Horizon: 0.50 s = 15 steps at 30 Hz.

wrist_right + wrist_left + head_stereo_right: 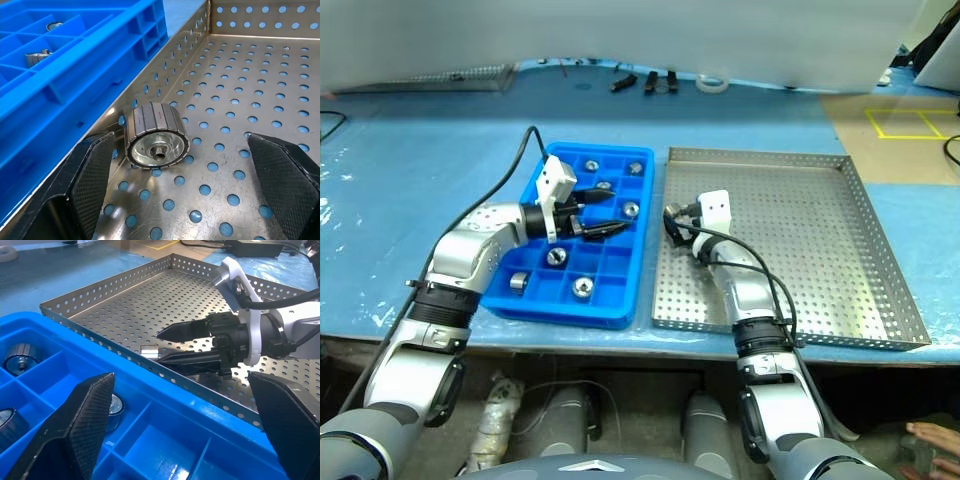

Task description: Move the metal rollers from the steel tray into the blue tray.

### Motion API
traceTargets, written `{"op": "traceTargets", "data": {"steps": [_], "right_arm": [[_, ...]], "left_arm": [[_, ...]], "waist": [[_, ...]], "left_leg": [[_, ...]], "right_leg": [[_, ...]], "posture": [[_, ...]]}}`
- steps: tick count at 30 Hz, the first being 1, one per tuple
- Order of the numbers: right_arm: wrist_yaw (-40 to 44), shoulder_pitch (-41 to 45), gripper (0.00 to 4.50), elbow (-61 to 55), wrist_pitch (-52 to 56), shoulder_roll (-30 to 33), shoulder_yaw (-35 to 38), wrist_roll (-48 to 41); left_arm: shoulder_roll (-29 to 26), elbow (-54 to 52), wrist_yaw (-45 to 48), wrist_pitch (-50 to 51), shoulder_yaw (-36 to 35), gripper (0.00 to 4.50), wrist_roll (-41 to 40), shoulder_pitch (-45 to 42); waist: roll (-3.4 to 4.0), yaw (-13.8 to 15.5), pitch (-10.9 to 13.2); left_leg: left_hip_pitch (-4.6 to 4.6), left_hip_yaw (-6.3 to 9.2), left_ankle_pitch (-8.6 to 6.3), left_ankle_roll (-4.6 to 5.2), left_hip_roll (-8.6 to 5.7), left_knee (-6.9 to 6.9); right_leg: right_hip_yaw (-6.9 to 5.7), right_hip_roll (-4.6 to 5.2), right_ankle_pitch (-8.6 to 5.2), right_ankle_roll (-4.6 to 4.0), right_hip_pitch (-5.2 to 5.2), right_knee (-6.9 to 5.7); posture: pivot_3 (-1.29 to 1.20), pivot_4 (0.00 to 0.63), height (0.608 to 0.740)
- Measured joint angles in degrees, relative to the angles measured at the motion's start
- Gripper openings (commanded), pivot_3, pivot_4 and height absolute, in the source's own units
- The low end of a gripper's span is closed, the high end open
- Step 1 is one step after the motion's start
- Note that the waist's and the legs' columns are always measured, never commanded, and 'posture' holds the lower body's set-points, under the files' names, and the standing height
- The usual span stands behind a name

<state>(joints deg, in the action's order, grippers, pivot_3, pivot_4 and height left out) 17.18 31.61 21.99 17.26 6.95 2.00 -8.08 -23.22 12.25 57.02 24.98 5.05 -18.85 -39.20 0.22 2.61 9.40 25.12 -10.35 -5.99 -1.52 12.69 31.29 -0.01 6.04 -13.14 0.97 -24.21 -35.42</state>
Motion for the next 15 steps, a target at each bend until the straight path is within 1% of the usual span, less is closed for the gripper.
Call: {"op": "traceTargets", "data": {"steps": [9,15], "right_arm": [[-1.08,2.01,4.49,2.94,-2.04,-1.51,-0.02,1.25],[-1.10,3.68,4.49,4.37,-2.60,-2.54,-0.19,2.71]], "left_arm": [[0.59,0.01,0.00,0.00,0.21,4.50,0.00,-0.01],[0.76,0.01,0.05,0.00,0.26,4.50,0.00,-0.01]], "waist": [[0.00,-0.45,0.00],[-0.01,-1.15,0.00]], "left_leg": [[-0.01,0.00,0.00,0.00,0.04,0.00],[-0.04,0.00,0.01,-0.02,0.23,0.00]], "right_leg": [[0.03,-0.07,0.00,-0.01,-0.02,-0.01],[0.09,-0.40,0.04,-0.10,-0.06,-0.01]], "posture": [[-0.10,0.150,0.740],[-0.10,0.150,0.740]]}}
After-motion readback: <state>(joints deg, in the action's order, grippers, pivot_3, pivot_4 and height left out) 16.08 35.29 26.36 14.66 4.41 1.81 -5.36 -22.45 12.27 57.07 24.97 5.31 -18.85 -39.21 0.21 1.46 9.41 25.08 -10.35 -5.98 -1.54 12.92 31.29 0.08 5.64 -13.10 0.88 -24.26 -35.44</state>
